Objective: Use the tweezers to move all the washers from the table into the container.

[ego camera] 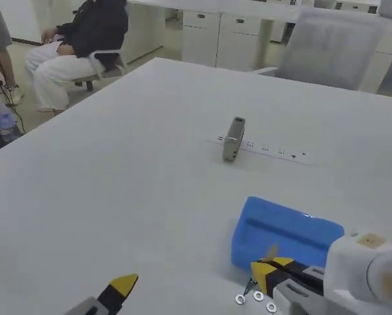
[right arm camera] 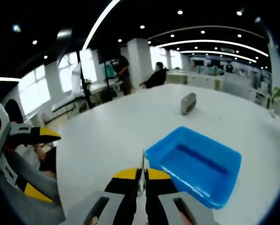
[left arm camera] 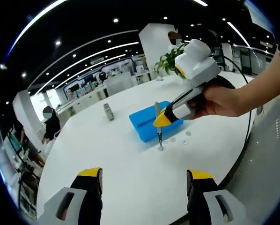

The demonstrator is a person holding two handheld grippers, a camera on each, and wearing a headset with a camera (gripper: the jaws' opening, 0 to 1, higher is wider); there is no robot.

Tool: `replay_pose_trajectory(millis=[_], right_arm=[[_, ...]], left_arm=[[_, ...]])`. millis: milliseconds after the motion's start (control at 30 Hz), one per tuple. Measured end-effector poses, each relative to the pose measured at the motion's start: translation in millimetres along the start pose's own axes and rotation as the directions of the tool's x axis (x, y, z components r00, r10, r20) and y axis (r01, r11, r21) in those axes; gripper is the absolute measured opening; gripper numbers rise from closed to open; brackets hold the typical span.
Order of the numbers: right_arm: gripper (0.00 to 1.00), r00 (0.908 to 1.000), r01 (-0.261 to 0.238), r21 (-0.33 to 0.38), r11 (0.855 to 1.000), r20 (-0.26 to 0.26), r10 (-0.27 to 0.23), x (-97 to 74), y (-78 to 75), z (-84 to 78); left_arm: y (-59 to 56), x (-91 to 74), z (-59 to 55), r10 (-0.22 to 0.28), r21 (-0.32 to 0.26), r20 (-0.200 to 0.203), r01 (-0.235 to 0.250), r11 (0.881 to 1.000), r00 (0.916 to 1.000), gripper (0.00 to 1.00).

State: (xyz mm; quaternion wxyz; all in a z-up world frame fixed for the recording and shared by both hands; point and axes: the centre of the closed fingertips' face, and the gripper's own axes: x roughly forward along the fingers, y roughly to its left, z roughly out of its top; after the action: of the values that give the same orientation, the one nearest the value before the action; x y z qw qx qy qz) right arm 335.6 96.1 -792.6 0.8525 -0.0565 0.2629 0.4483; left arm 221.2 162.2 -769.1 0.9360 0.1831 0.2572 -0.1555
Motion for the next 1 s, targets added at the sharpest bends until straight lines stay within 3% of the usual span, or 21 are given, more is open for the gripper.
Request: replay_pose_trajectory(millis=[133, 200, 333, 533, 600, 700, 1000], right_arm=[[0.01, 0.9999, 0.01, 0.038, 0.999, 0.011, -0.01, 0.7, 0.2, -1.0], [0.01, 0.9996, 0.025, 0.003, 1.0, 0.013, -0.025, 0.9, -0.2, -1.2], [0.02, 0.9996, 0.026, 0.01, 1.0, 0.011, -0.026, 0.7, 3.7, -2.5], [0.01, 0.9994, 0.033, -0.08, 0.996, -0.007, -0.034, -2.2, 12.6, -6.7], [0.01, 0.9987, 0.04, -0.127, 0.991, -0.028, -0.044, -1.6, 14.8, -7.4], [0.0, 0.9975, 0.054, -0.187, 0.981, -0.036, -0.062, 0.8, 14.3, -6.9], [0.0, 0.9955, 0.044, -0.095, 0.995, -0.08, -0.052, -0.2, 6.6, -7.5]], left_arm=[[-0.8, 0.1, -1.4, -0.003, 0.001, -0.009, 0.003, 1.0, 1.0, 0.75], [-0.9, 0.1, -2.2, -0.001, 0.008, -0.014, 0.002, 1.0, 0.9999, 0.74], [-1.2, 0.0, -3.7, -0.002, 0.011, -0.022, 0.003, 1.0, 0.9998, 0.74], [0.4, 0.7, -5.5, 0.002, 0.014, -0.034, -0.002, 1.0, 0.9994, 0.75], [1.3, 2.3, -8.0, -0.002, -0.006, -0.049, 0.002, 1.0, 0.9988, 0.78], [1.4, 1.7, -6.2, -0.002, -0.016, -0.038, 0.001, 1.0, 0.9993, 0.8], [4.9, 1.6, -3.6, 0.011, -0.023, -0.016, -0.012, 1.0, 0.9998, 0.8]])
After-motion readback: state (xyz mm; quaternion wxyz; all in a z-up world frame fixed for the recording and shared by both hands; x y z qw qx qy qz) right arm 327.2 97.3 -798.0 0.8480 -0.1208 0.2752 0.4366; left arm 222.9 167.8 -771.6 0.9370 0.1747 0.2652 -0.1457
